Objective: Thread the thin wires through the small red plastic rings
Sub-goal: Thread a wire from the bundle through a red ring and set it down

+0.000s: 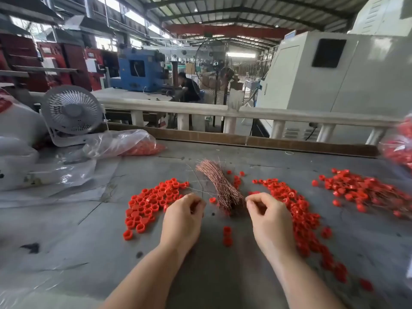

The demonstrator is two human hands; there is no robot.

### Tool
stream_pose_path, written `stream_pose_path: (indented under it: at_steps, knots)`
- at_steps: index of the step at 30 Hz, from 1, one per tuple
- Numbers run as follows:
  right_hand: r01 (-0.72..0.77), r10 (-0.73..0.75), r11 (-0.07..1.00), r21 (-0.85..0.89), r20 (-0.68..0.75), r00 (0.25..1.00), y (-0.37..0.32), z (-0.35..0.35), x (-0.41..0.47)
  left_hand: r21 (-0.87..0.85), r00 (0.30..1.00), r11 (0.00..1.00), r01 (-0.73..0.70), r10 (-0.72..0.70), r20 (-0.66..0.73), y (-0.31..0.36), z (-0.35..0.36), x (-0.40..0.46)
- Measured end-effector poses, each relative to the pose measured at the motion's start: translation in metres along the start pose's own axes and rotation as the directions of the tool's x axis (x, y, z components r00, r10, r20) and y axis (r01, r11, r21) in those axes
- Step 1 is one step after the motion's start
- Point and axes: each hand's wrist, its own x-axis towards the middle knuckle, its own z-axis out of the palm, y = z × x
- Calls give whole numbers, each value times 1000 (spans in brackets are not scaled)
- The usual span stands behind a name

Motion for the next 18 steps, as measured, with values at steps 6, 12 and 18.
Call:
stream_pose_path:
  at_steps: [6, 12, 18]
  knots:
    - [86, -87, 993, -79, -8, 996, 6, -2, -1, 112, 939, 940, -321, 301, 169, 9, 7, -7]
    - [99, -106, 990, -95, -66, 992, 7, -4, -4, 144, 882, 912, -385, 317, 348, 6, 7, -11]
    - [36, -40, 992, -119, -31, 999, 8, -3, -7, 128, 881, 914, -385, 322, 346, 7, 5, -13]
